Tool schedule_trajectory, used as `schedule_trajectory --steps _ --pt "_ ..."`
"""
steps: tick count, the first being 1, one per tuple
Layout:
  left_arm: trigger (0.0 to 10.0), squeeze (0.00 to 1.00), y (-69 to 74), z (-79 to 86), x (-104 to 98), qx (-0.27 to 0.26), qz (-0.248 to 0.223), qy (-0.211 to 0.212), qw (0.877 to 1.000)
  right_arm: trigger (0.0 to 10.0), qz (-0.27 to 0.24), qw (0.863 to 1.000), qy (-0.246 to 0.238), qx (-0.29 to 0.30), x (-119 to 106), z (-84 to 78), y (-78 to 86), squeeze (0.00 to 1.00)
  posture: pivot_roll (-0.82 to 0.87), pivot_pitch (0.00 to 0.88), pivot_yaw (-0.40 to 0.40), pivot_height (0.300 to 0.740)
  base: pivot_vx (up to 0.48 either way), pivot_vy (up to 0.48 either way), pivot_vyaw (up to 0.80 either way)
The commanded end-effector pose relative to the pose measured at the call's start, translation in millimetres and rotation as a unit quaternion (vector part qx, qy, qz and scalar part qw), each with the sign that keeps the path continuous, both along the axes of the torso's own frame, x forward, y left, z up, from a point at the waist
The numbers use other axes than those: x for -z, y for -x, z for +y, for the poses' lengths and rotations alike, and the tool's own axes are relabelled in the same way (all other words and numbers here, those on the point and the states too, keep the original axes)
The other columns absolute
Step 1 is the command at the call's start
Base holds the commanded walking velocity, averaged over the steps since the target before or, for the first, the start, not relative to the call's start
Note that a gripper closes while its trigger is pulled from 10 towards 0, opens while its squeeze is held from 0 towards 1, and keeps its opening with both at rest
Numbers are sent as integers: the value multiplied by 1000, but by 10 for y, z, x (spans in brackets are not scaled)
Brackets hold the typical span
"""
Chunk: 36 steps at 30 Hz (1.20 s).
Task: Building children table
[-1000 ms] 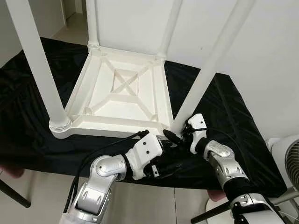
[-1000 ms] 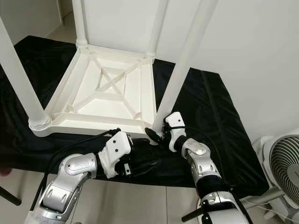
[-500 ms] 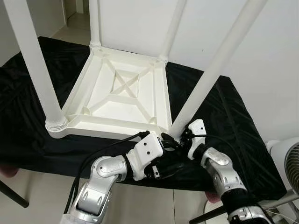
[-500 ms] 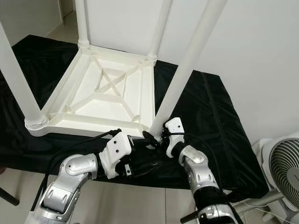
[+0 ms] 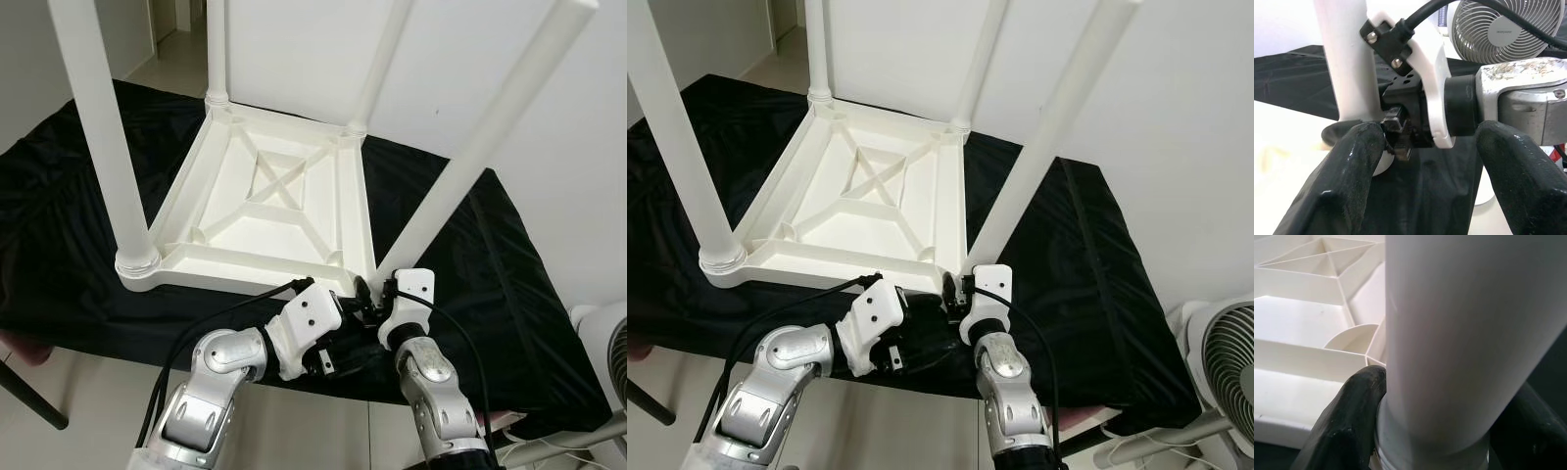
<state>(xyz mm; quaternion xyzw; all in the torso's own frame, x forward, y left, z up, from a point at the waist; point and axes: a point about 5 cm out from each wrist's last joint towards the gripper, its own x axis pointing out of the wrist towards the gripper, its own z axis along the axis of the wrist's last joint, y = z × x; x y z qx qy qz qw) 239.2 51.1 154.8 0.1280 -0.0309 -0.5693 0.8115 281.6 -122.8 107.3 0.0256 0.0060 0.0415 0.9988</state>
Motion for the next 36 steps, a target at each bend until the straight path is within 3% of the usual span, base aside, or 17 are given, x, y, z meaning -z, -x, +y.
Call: schedule_trajectory --steps 1,2,3,6,9,10,17,19,20,22,29,30,31,32,36 --pt "10000 0 -53 -7 11 -59 -8 10 998 10000 25 999 -10 28 91 -58 57 0 -38 28 -154 740 0 0 0" --pt "10000 0 -53 -7 11 -59 -8 10 998 10000 25 999 -10 28 91 -58 57 0 -38 28 -154 740 0 0 0" --pt "10000 0 -60 -3 10 -61 -10 9 998 10000 15 999 -11 26 62 -68 65 1000 -41 29 -153 740 0 0 0" --pt "10000 0 -71 4 11 -64 -11 10 998 10000 11 999 -9 28 4 -77 89 1000 -40 29 -154 740 0 0 0" --pt "10000 0 -80 26 14 -66 -12 9 998 10000 0 1000 1 -13 -45 -141 62 1000 -41 32 -154 740 0 0 0" --pt "10000 0 -80 35 11 -66 -13 9 998 10000 -2 999 8 -46 -52 -160 43 0 -41 32 -155 740 0 0 0" --pt "10000 0 -80 47 6 -65 -14 10 998 10000 -6 993 26 -115 -70 -189 14 0 -42 31 -153 740 0 0 0" --pt "10000 0 -50 57 3 -52 -13 11 998 10000 -12 980 52 -192 -85 -256 -55 0 -41 26 -143 740 0 0 0" --pt "10000 0 -50 57 3 -52 -13 11 998 10000 -12 980 52 -192 -85 -256 -55 0 -41 26 -143 740 0 0 0" --pt "10000 0 -18 69 -3 -39 -9 13 999 10000 -22 966 73 -246 -117 -317 -140 0 -39 25 -141 740 0 0 0" --pt "10000 0 -18 77 -15 -34 -10 10 999 10000 -22 954 80 -287 -183 -321 -283 0 -23 20 -132 740 0 0 0" --pt "10000 0 -21 78 -21 -34 -11 9 999 4902 -21 951 81 -299 -208 -309 -337 0 -16 17 -132 740 0 0 0" --pt "10000 0 -21 78 -21 -34 -11 9 999 4902 -21 951 81 -299 -208 -309 -337 0 -16 17 -132 740 0 0 0" --pt "10000 0 -22 79 -23 -34 -11 8 999 0 -20 950 79 -300 -208 -305 -353 0 -12 17 -132 740 0 0 0" --pt "10000 0 -23 81 -27 -34 -12 7 999 0 -7 947 73 -313 -134 -315 -348 0 -4 14 -133 740 0 0 0"
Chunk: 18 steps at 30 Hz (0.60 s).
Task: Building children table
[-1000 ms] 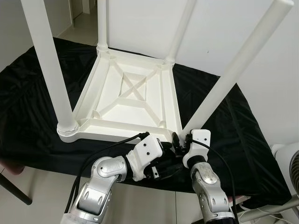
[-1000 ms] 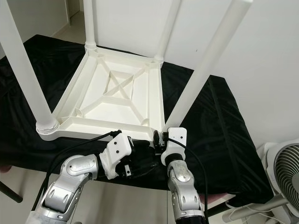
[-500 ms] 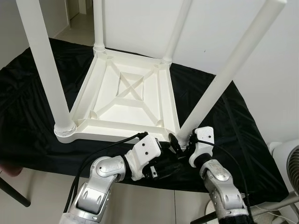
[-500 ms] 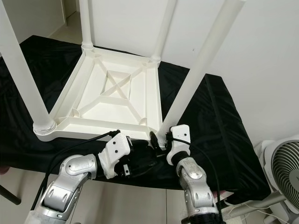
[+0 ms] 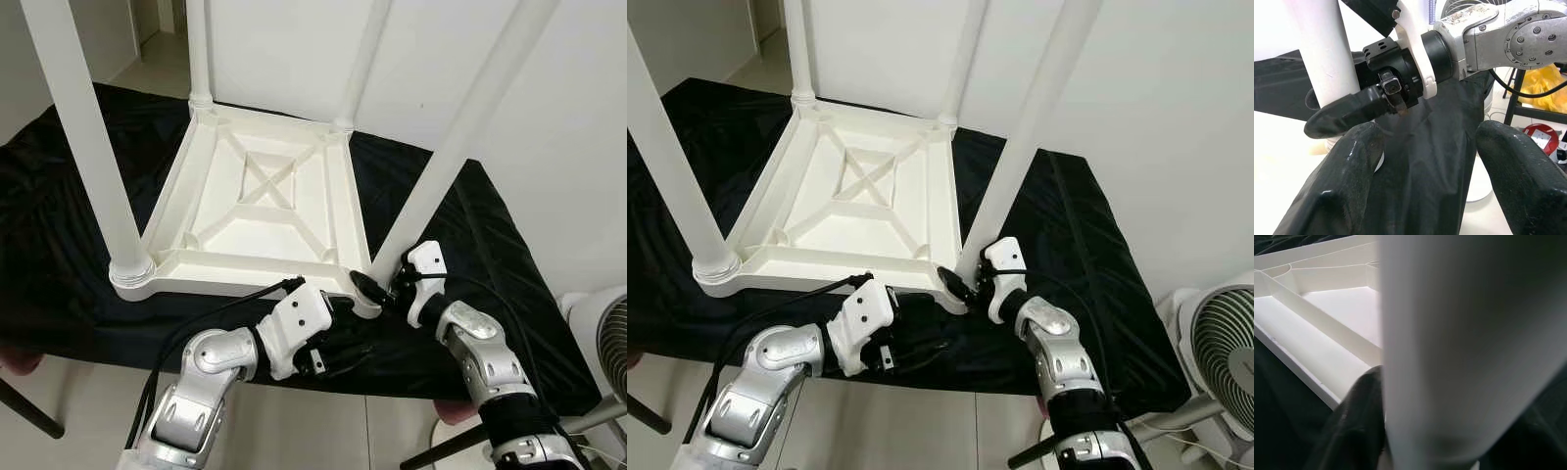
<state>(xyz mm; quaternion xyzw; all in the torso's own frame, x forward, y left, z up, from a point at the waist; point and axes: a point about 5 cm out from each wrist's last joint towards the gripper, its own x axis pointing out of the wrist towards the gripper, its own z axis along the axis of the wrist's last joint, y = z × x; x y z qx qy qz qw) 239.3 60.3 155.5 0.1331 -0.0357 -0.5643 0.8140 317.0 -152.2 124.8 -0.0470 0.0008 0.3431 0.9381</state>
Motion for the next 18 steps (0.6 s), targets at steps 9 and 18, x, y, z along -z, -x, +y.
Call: schedule_trajectory --steps 9,18 --pt "10000 0 -17 -17 -26 -31 -4 10 999 10000 24 999 -32 12 130 16 90 0 -6 21 -136 740 0 0 0" --pt "10000 0 -31 -23 -13 -36 -2 12 999 10000 2 989 -55 139 87 129 207 0 -18 28 -139 740 0 0 0"
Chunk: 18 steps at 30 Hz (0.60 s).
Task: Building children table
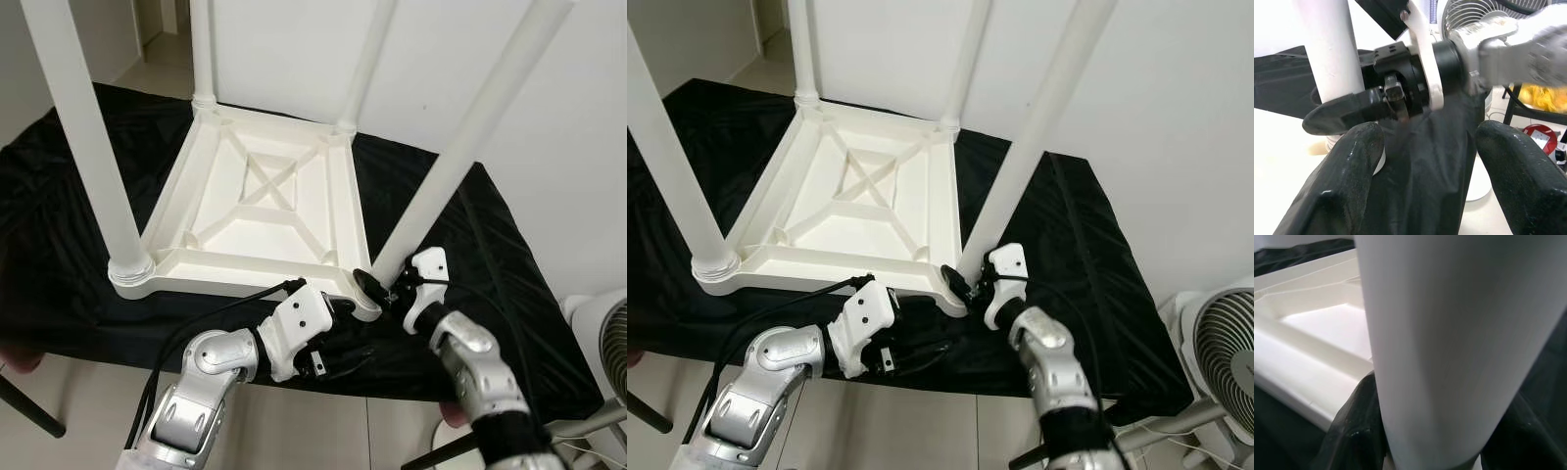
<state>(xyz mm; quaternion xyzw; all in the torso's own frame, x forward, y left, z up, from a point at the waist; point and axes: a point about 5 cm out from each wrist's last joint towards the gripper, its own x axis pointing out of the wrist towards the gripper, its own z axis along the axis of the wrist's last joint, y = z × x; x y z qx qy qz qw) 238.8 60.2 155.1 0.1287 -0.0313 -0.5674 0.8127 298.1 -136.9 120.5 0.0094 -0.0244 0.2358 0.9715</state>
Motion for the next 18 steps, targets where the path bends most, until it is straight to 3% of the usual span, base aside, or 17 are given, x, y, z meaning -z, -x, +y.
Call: schedule_trajectory --steps 1,5,8,13,17,18 --pt "10000 0 -42 -26 -16 -41 -9 13 999 10000 16 998 -11 58 35 -18 31 0 -18 28 -139 740 0 0 0" --pt "10000 0 -50 -34 -20 -44 -10 14 999 10000 32 987 -32 155 53 -8 66 0 -22 30 -141 740 0 0 0" --pt "10000 0 -53 -34 -23 -45 -10 15 999 10000 42 982 -26 182 74 63 103 0 -24 32 -142 740 0 0 0" --pt "10000 0 -58 -29 -28 -47 -10 18 999 10000 35 981 -27 191 41 259 163 0 -31 37 -140 740 0 0 0" --pt "10000 0 -51 -30 -35 -44 -7 23 999 10000 28 980 -28 195 -1 273 178 0 -34 39 -138 740 0 0 0" --pt "10000 0 -47 -29 -38 -44 -7 24 999 10000 25 979 -27 200 -15 253 181 278 -34 39 -138 740 0 0 0"
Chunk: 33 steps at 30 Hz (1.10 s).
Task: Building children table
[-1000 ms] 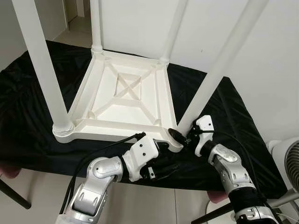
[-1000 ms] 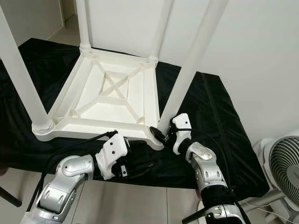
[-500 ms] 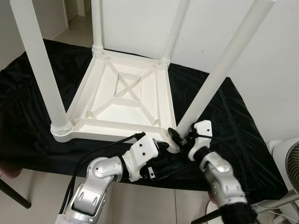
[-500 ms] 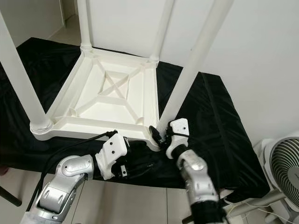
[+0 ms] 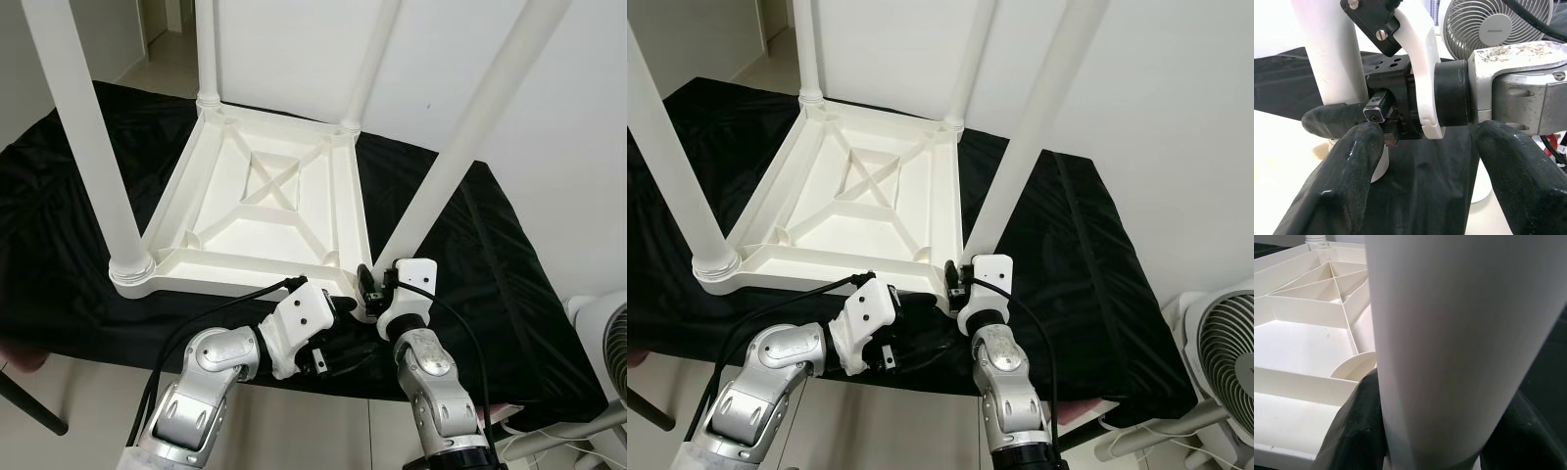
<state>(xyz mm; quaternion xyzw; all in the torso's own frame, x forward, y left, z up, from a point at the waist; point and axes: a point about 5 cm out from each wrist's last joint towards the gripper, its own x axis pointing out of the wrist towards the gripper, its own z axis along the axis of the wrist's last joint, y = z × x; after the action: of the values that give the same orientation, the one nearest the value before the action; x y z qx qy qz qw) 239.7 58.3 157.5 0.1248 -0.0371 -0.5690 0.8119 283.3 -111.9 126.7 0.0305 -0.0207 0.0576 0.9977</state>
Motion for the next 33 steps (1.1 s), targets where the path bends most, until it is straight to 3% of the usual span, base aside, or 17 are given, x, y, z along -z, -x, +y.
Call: schedule_trajectory --steps 1,2,3,9,10,11,14,20,23,26,33 --pt "10000 0 -34 -9 -15 -46 -3 18 999 10000 13 1000 -5 25 40 -14 33 278 -34 39 -138 740 0 0 0" --pt "10000 0 -34 -9 -15 -46 -3 18 999 10000 13 1000 -5 25 40 -14 33 278 -34 39 -138 740 0 0 0" --pt "10000 0 -31 -4 -14 -47 -3 17 999 10000 16 1000 -7 26 37 -49 48 1000 -35 45 -135 740 0 0 0" --pt "10000 0 -29 -6 -19 -48 -3 18 999 10000 12 1000 -3 -5 14 -70 44 1000 -36 48 -135 740 0 0 0" --pt "10000 0 -29 -10 -21 -48 -4 18 999 10000 10 999 5 -33 5 -70 43 0 -36 47 -133 740 0 0 0" --pt "10000 0 -29 -10 -21 -48 -4 18 999 10000 10 999 5 -33 5 -70 43 0 -36 47 -133 740 0 0 0" --pt "10000 0 -31 -16 -28 -50 -5 18 999 10000 2 992 24 -120 -29 -127 36 0 -34 49 -136 740 0 0 0" --pt "10000 0 -30 -16 -31 -50 -4 19 999 10000 -6 982 52 -182 -47 -196 9 0 -31 46 -135 740 0 0 0" --pt "10000 0 -29 -17 -30 -47 -5 17 999 10000 -4 969 93 -229 -27 -261 -75 0 -26 35 -129 740 0 0 0" --pt "10000 0 -48 -14 -43 -46 -9 14 999 10000 -1 960 101 -262 -31 -309 -181 0 -24 30 -127 740 0 0 0" --pt "10000 0 -62 -17 -53 -46 -10 15 999 10000 9 952 121 -280 -18 -341 -259 0 -19 27 -127 740 0 0 0"
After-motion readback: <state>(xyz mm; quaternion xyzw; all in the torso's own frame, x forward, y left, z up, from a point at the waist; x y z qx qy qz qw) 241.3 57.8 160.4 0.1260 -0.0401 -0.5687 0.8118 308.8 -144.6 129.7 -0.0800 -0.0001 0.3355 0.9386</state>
